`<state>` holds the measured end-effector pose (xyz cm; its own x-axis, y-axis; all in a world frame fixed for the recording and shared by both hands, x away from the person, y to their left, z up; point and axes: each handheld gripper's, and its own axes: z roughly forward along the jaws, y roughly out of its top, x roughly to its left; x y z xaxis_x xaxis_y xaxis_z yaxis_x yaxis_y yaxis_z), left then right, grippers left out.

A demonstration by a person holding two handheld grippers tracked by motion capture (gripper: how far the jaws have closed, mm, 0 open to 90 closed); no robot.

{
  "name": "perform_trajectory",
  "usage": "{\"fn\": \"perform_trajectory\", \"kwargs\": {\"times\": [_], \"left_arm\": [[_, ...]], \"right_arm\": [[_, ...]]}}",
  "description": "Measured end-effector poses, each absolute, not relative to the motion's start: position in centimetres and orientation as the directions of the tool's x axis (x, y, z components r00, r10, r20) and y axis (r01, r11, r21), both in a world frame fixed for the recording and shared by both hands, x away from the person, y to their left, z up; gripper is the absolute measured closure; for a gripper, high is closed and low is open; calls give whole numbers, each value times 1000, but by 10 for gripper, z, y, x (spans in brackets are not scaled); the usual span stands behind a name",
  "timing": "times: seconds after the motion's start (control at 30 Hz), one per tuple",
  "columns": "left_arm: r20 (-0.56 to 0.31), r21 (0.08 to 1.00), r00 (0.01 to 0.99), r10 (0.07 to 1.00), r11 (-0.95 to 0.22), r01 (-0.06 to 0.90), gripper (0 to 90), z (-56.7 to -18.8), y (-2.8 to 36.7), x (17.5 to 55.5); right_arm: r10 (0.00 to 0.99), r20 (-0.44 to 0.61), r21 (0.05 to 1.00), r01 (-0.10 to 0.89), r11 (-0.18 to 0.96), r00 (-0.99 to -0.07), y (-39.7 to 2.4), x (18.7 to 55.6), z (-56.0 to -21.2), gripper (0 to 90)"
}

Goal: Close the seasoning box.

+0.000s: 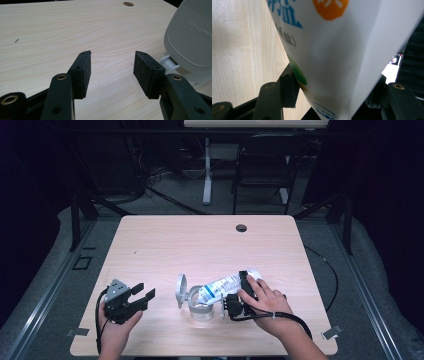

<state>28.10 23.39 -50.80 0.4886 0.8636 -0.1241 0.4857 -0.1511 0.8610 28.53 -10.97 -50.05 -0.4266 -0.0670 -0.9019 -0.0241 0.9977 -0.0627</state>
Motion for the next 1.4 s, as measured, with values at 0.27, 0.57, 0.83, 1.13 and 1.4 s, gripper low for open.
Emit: {"fn": "perform_trajectory", "kwargs": {"times": [0.27, 0.57, 0.83, 1.13, 1.4], "left_arm": [[-128, 860, 487, 864, -148, 488, 487, -508, 234, 281], [-127, 861, 488, 864, -149, 487, 487, -508, 234, 281], [-129, 861, 485, 865, -145, 488, 487, -509, 234, 281], [-129, 860, 485, 865, -145, 489, 487, -509, 234, 281], [-129, 861, 485, 865, -145, 488, 487, -509, 234, 281]], "right_arm": [[-77, -903, -76, -20, 997, -422, -109, 285, -500, 413], [-80, -903, -79, -19, 997, -423, -109, 285, -499, 414], [-87, -903, -87, -20, 996, -420, -108, 285, -499, 414], [-95, -904, -94, -23, 995, -417, -108, 285, -499, 416], [-103, -903, -103, -23, 994, -417, -107, 285, -498, 416]]}}
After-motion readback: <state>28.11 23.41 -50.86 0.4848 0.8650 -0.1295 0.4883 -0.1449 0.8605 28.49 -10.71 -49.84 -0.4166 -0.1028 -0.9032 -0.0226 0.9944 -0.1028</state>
